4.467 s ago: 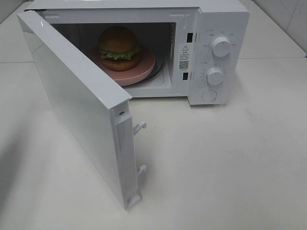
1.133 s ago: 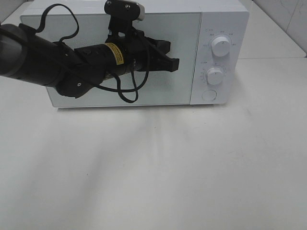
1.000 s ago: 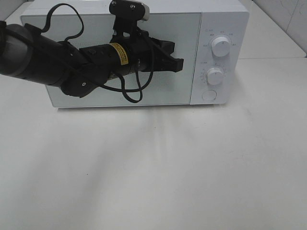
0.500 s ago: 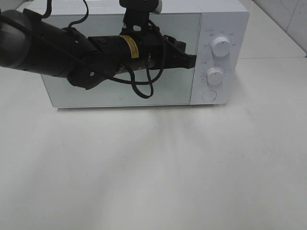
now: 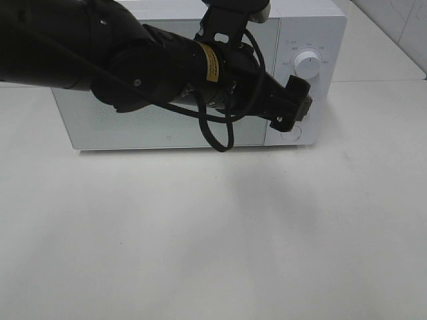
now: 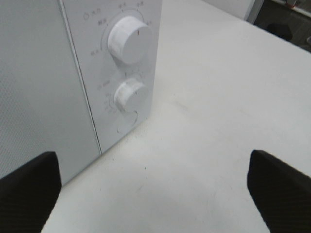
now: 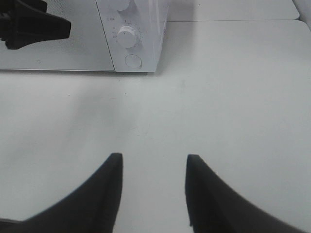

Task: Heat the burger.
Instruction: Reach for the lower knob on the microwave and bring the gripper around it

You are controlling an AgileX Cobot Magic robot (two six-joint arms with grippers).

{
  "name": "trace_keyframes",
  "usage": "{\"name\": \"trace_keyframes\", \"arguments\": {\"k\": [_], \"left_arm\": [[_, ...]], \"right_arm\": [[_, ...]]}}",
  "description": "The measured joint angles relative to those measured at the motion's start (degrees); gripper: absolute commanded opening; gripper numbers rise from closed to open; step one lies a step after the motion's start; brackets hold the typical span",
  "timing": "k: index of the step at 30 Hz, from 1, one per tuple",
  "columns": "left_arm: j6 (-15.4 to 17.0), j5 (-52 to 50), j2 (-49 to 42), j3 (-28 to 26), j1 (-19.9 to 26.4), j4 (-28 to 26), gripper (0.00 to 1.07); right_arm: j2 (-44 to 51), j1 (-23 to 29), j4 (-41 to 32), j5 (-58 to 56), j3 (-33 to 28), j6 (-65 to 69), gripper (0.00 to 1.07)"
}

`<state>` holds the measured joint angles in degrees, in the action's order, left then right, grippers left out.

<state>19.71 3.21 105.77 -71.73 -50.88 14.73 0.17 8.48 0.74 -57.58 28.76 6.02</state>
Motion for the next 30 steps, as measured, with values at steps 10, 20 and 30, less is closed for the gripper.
{"name": "trace_keyframes", "arguments": {"k": [10,20,30], "left_arm": [[0.0,20.45,-7.1,-0.11,-4.41,-1.32,1.03],[0.0,41.08,-11.4,-0.17,-4.47,-5.73,1.03],[-1.03,58.21,-11.69,-0.17,3.27,-6.93,1.03]], "right_arm": [[0.0,0.0,0.0,0.0,0.0,0.0,0.41],[0.0,0.0,0.0,0.0,0.0,0.0,0.41],[0.0,0.0,0.0,0.0,0.0,0.0,0.41]]}}
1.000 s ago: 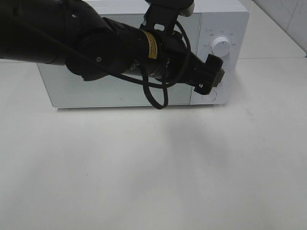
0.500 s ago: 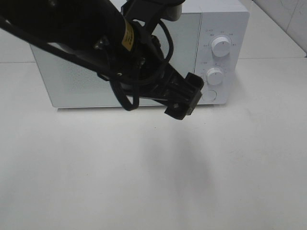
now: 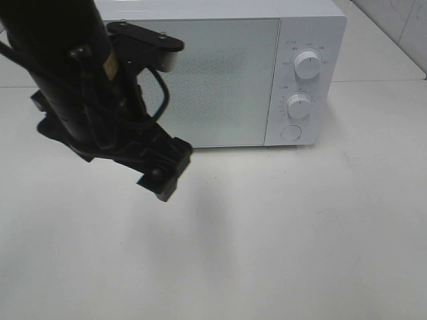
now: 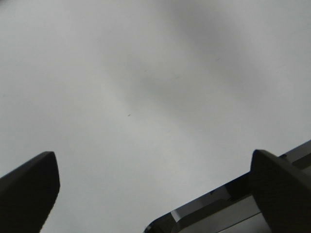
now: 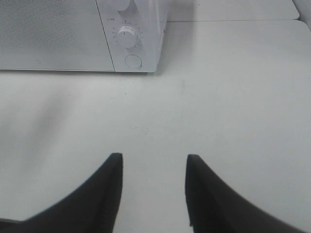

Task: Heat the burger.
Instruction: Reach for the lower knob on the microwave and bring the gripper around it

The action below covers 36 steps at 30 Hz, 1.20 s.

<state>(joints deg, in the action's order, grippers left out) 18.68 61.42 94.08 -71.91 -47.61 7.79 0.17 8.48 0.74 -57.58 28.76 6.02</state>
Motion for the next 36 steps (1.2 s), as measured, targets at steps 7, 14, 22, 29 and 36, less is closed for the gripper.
{"name": "trace_keyframes", "arguments": {"k": [7,14,22,29,36], "left_arm": [[-3.21,2.86,-2.98,0.0,9.0,-3.78,1.03],[-7.62,4.35,-8.54,0.0,21.26,-7.1,1.03],[-11.4,7.39,-14.84,2.92,33.63,-7.45,1.03],[-11.86,8.25,-24.01,12.15,40.85,-7.39,1.03],[-12.49,6.47,-35.52,21.66,45.38,-7.39,1.03]], "right_arm": [[0.0,0.0,0.0,0.0,0.0,0.0,0.41],[0.0,0.0,0.0,0.0,0.0,0.0,0.41],[0.0,0.0,0.0,0.0,0.0,0.0,0.41],[0.0,0.0,0.0,0.0,0.0,0.0,0.41],[0.0,0.0,0.0,0.0,0.0,0.0,0.41]]}}
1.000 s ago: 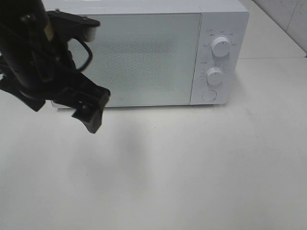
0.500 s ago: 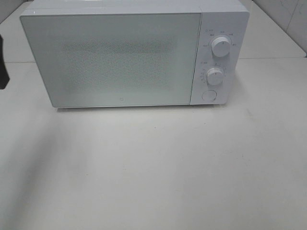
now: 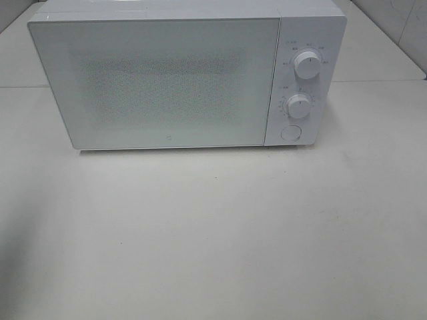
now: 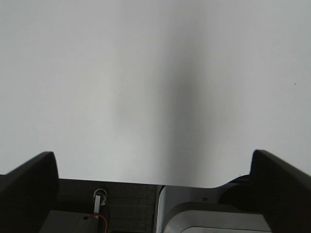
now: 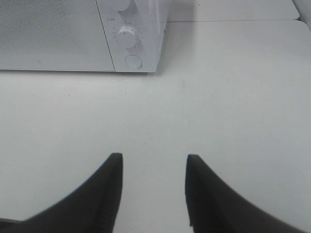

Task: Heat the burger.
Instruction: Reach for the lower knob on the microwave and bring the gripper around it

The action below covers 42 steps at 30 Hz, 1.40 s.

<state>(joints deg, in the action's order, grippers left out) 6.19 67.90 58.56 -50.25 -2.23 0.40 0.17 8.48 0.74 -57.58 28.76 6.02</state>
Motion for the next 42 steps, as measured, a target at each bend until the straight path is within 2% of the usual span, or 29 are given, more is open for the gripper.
{"name": "trace_keyframes", "arguments": {"k": [2,3,7,9,12,18,28,35,37,42], "left_arm": [[-0.57,-1.32,-5.67,4.24,0.06,-0.4,1.03],[-0.57,-1.32,-5.67,4.24,0.06,-0.4,1.03],[-1.72,-4.24,-15.64,10.14,0.06,-0.4,1.03],[-1.95,-4.76,-17.36,11.06,0.06,-0.4,1.03],[-3.27,-6.76,-25.84,14.84,0.06,-0.4,1.03],[-5.39,-8.94,-35.75,18.45,0.06,-0.4,1.03],[-5.56,-8.82,-46.98,21.6,0.06,-1.32,1.03],[-5.67,-8.19,-52.71,21.66,0.06,-1.43,1.03],[-5.73,-8.19,-56.89,21.66,0.06,-1.43,1.03],[-5.73,-8.19,-58.73,21.66,0.06,-1.49,1.03]], "right_arm": [[0.0,0.0,0.0,0.0,0.0,0.0,0.41],[0.0,0.0,0.0,0.0,0.0,0.0,0.41],[0.0,0.0,0.0,0.0,0.0,0.0,0.41],[0.0,0.0,0.0,0.0,0.0,0.0,0.41],[0.0,0.0,0.0,0.0,0.0,0.0,0.41],[0.0,0.0,0.0,0.0,0.0,0.0,0.41],[0.0,0.0,0.0,0.0,0.0,0.0,0.41],[0.0,0.0,0.0,0.0,0.0,0.0,0.41],[0.0,0.0,0.0,0.0,0.0,0.0,0.41],[0.0,0.0,0.0,0.0,0.0,0.0,0.41]]}}
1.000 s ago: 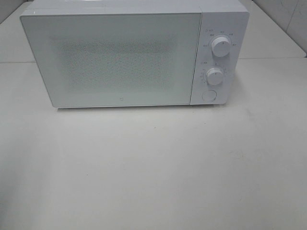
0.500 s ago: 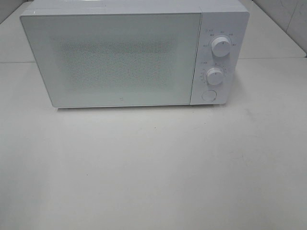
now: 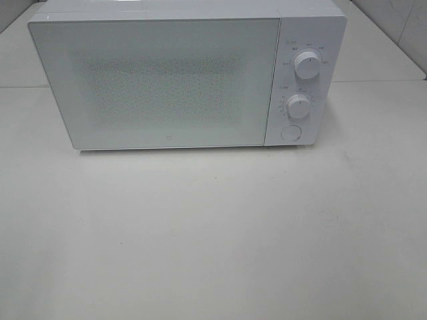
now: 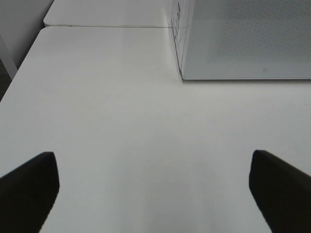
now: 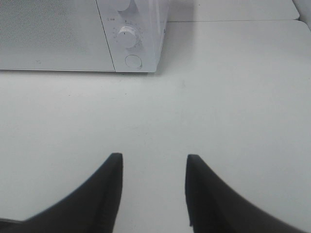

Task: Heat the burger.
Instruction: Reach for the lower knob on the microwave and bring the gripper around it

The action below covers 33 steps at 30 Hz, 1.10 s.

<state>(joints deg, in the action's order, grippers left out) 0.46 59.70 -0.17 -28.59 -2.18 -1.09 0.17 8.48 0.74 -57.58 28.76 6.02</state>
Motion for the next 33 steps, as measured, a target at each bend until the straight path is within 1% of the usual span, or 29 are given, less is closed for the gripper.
{"name": "trace_keyframes", "arguments": {"k": [33], "left_arm": [[0.0,0.0,-0.06,0.0,0.0,-0.06,1.03]], "right_arm": [[0.0,0.0,0.0,0.0,0.0,0.0,0.41]]}}
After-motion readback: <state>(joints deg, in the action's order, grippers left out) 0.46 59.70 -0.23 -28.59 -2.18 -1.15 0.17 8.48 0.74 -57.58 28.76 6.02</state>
